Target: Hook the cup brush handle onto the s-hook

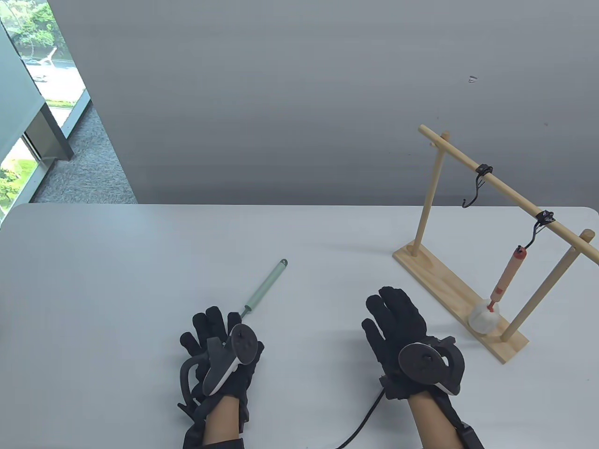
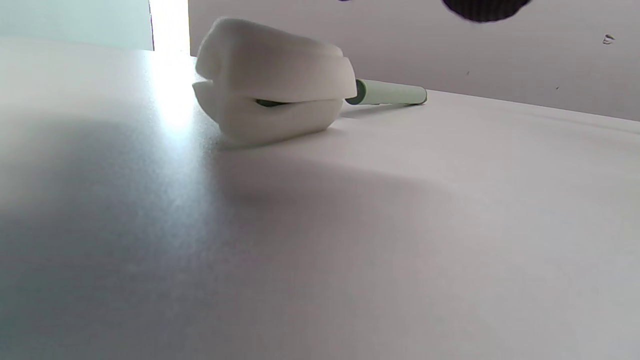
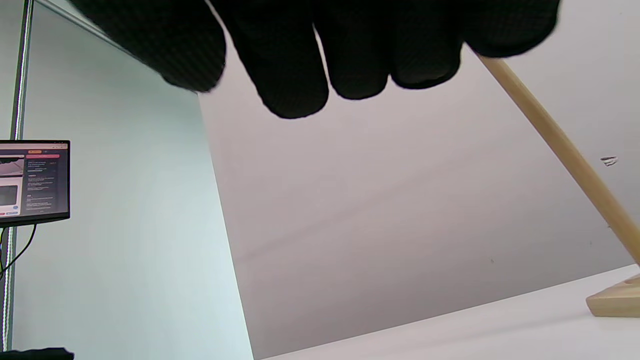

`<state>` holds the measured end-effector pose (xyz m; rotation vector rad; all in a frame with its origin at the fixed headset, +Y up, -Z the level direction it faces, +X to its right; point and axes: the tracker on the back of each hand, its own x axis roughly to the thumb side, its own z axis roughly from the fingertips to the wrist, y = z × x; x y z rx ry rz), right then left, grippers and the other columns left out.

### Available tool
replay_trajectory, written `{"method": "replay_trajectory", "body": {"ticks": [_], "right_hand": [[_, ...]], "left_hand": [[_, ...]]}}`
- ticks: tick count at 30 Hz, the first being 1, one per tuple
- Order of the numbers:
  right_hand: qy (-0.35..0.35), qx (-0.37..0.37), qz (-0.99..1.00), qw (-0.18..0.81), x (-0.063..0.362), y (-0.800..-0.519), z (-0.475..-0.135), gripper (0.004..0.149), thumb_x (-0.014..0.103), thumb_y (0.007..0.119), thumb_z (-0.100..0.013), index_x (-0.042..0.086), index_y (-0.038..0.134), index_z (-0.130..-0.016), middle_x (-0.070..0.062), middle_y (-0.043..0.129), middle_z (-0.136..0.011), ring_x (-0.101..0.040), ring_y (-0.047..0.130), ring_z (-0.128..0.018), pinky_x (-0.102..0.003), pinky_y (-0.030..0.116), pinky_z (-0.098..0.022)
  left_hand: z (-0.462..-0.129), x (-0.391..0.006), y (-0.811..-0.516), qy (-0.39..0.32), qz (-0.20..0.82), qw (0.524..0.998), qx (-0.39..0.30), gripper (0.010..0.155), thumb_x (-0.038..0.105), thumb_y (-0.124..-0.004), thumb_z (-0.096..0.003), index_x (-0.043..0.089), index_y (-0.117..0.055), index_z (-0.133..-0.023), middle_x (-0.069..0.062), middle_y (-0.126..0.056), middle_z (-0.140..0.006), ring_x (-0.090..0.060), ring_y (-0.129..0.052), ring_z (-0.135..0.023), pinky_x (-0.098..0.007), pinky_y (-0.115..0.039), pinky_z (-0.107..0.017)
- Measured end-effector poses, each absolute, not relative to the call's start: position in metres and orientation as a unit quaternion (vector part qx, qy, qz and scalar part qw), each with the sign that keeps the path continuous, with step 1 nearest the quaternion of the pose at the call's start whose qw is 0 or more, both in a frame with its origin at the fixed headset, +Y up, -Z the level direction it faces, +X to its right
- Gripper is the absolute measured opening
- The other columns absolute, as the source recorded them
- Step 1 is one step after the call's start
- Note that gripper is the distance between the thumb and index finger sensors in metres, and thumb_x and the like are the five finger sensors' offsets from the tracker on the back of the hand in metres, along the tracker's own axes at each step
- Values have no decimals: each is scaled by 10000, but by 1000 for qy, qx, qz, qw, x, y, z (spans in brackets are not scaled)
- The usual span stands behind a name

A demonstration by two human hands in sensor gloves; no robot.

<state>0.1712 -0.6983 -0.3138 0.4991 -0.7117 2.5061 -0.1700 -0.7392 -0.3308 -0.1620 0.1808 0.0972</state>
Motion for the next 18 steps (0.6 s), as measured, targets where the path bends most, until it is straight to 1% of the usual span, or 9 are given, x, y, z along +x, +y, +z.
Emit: {"method": "replay_trajectory", "body": {"ticks": [3,7,10,13,18], "right_hand": [[-256,190,919,231,167,-699,-313,539,385,691,-520,56,734,-945,-266,584,-1022,-551,617,-901,-661,536,-589],[-247,201,925,208,161,-701,-312,538,384,693,-519,57,736,-944,-264,586,-1023,-550,615,-904,-662,536,-589],[-241,205,927,201,160,-702,-310,538,386,694,-518,59,740,-943,-263,589,-1024,-549,618,-905,-664,535,-590],[-235,205,928,202,160,-702,-310,538,386,695,-519,58,742,-943,-264,592,-1023,-551,617,-906,-665,532,-591],[-223,196,932,210,165,-706,-314,538,383,697,-518,54,745,-941,-268,596,-1022,-553,618,-905,-669,528,-590]], "left_hand": [[-348,-168,-734,96,23,992,-82,760,625,-621,-438,287,-421,-1089,-156,-163,-1174,-462,-170,-1106,-714,-193,-705],[-374,-160,-732,120,-14,986,-113,730,616,-634,-437,301,-478,-1077,-144,-176,-1181,-455,-177,-1113,-710,-189,-712],[-391,-152,-736,135,-32,985,-105,676,605,-644,-438,336,-553,-1051,-128,-244,-1193,-440,-237,-1128,-702,-211,-724],[-405,-146,-743,158,-55,981,-95,642,588,-661,-439,339,-608,-1028,-121,-311,-1195,-435,-300,-1130,-700,-228,-724],[-425,-136,-750,165,-100,976,-100,625,583,-669,-437,362,-614,-1019,-115,-342,-1197,-428,-327,-1134,-698,-232,-725]]}}
